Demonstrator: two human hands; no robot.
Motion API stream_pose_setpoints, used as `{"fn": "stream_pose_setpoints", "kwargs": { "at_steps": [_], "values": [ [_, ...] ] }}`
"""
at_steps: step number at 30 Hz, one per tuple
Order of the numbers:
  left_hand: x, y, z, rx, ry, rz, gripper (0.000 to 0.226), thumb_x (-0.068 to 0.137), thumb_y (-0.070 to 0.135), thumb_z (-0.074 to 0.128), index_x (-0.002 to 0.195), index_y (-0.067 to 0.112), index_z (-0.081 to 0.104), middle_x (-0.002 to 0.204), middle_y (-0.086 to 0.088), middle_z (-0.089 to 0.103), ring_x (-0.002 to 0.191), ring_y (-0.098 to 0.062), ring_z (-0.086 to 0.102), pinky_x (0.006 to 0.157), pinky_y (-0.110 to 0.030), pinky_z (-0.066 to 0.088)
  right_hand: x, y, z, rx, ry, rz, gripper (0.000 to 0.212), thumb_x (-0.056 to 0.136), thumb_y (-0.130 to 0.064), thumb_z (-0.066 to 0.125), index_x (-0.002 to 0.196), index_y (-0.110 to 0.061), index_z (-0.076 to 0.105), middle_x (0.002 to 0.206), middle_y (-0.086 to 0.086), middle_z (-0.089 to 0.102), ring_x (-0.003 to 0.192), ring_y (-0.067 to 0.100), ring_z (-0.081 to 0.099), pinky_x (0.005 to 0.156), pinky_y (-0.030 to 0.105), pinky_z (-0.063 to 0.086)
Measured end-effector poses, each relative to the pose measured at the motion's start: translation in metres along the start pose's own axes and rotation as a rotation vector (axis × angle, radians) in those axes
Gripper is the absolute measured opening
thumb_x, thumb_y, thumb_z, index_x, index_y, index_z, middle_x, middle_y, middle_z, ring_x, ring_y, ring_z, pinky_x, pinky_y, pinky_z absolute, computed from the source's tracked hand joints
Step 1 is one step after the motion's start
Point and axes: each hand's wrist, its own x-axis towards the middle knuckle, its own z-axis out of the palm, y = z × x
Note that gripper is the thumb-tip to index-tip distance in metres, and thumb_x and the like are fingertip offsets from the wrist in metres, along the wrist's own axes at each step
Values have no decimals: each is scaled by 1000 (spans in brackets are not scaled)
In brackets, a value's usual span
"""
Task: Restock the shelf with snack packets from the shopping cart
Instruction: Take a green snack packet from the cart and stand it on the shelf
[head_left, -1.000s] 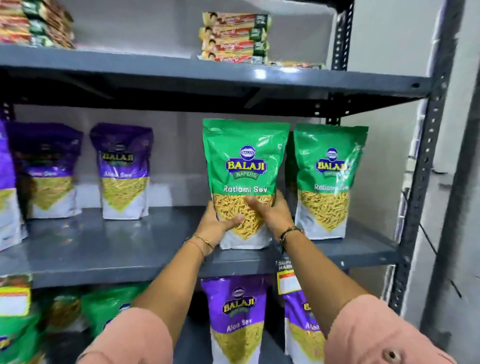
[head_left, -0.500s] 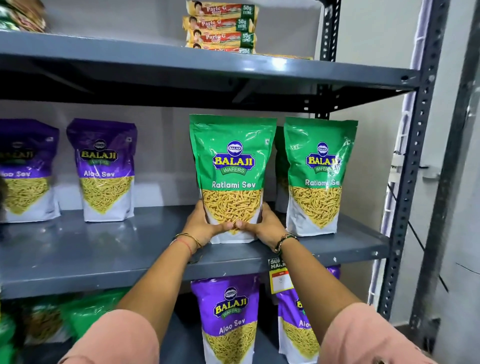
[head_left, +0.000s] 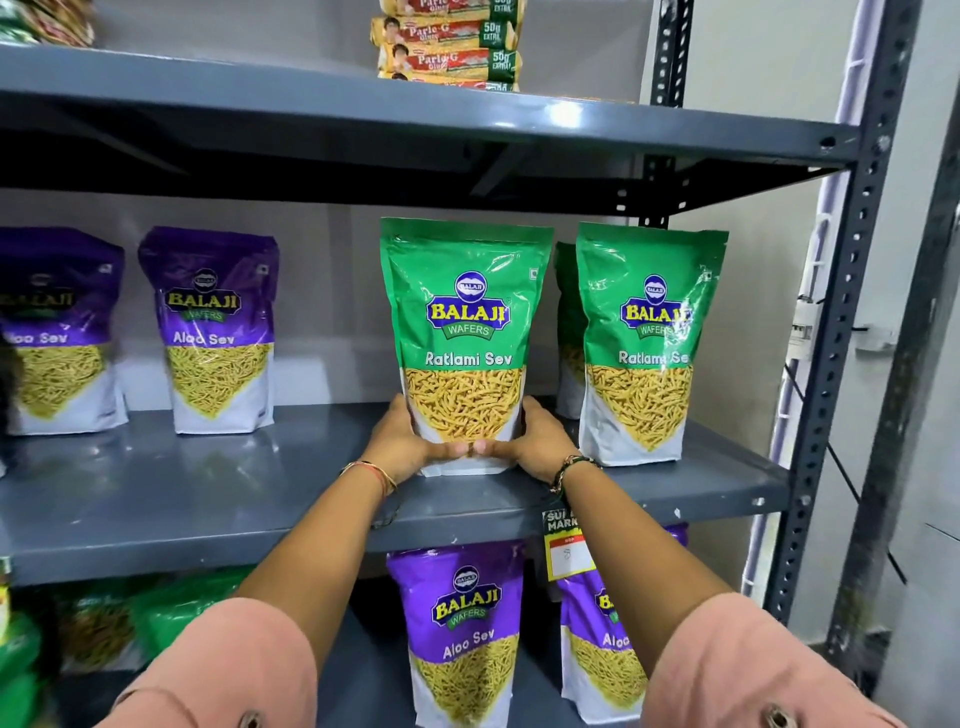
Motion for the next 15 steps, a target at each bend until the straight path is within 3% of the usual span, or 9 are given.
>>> {"fn": "stream_pose_setpoints", "kwargs": {
  "at_steps": [5,15],
  "values": [
    [-2,-6,5,6,18,-28,89,49,22,91,125,16,45,125,-1,58,113,-19,54,97,-28,41,5,6,-3,-70,17,26,85,59,-35,87,128,-10,46,134,9,57,123,27,52,106,41,42],
    [-3,-3,4,37,21,-23,91,52,23,90,129,13,43,133,-6,56,118,-23,53,100,-28,41,5,8,1,-76,25,44,89,56,-38,88,130,-11,45,135,10,57,125,29,52,108,45,42]
  ]
}}
